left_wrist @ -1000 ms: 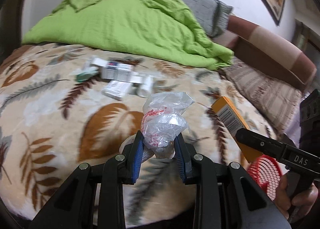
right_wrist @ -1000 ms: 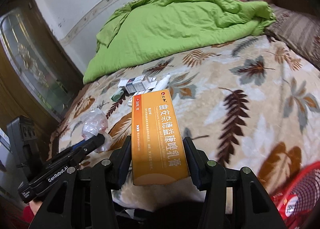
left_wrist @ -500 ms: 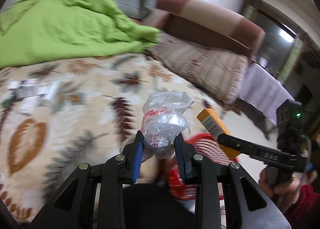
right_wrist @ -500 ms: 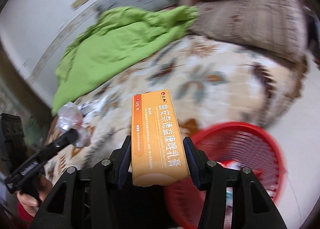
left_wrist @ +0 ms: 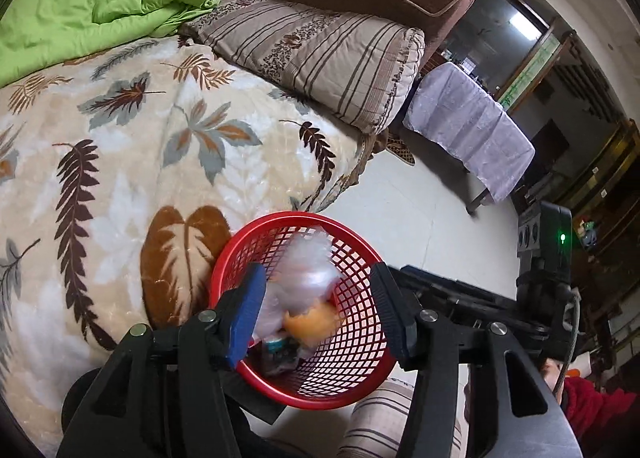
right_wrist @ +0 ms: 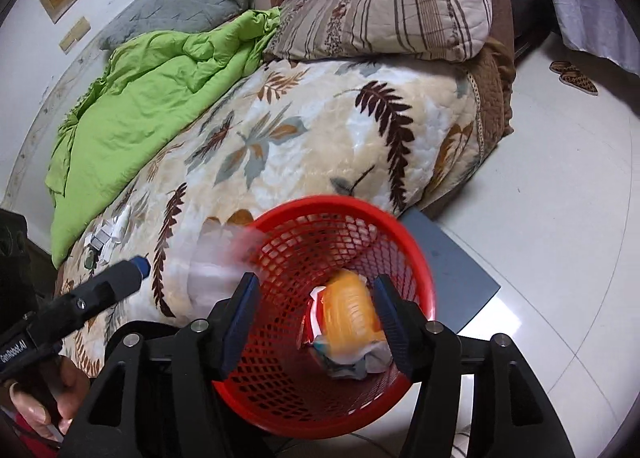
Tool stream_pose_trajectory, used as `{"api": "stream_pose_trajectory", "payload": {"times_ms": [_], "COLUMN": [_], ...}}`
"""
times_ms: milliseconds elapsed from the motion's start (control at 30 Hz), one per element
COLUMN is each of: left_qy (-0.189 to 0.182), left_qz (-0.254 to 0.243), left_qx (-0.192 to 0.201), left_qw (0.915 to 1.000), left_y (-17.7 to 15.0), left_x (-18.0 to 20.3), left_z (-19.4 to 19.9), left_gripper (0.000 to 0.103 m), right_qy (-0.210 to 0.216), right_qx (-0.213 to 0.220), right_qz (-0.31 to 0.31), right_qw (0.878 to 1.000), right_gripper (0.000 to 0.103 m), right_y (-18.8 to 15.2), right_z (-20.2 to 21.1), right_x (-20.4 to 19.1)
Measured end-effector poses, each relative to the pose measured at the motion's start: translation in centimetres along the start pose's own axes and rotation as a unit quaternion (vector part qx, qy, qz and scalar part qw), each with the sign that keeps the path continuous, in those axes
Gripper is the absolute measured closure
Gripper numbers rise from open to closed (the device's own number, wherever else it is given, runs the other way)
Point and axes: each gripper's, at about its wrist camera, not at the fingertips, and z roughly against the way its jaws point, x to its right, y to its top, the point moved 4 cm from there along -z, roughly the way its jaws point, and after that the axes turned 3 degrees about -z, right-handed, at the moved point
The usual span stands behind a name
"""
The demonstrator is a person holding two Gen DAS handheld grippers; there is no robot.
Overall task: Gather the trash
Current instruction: 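Move both items over the red wastebasket and open both tools, then return both open tools to the remaining trash on the bed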
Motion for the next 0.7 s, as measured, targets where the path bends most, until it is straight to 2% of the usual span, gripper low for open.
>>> {"api": "stream_pose_trajectory", "payload": {"times_ms": [200,367,567,700], "left_qy": [0.036,0.093,0.147,0.185], "left_qz": [0.015,0.031,0.077,0.117], "left_qx": [0.033,0.061,0.090,0.107], "left_qw": [0.9987,0.9933,0.9820,0.9699], "left_y": [0.4,0.3,-0.8,-1.9], "left_x": [-2.6,-6.3,-12.1,-16.6], "left_z": [3.0,6.6,11.3,14.8], "left_gripper": [0.050,0.048,0.048,0.048], "right_qy": [0.029,0.078,0.136,0.170], "right_qx": [0.012,-0.005,-0.044,-0.068], "right_qz": [0.022,0.058,0.127,0.156], "right_qw": [0.999,0.995,0.982,0.971], "right_gripper": [0.040,0.040,0.040,0.040], "right_y": [1.0,1.1,0.2,-0.2], "right_z": [-0.4,-2.3,-5.4,-7.5], "right_x": [-2.9,-8.2,-16.1,-20.9]}}
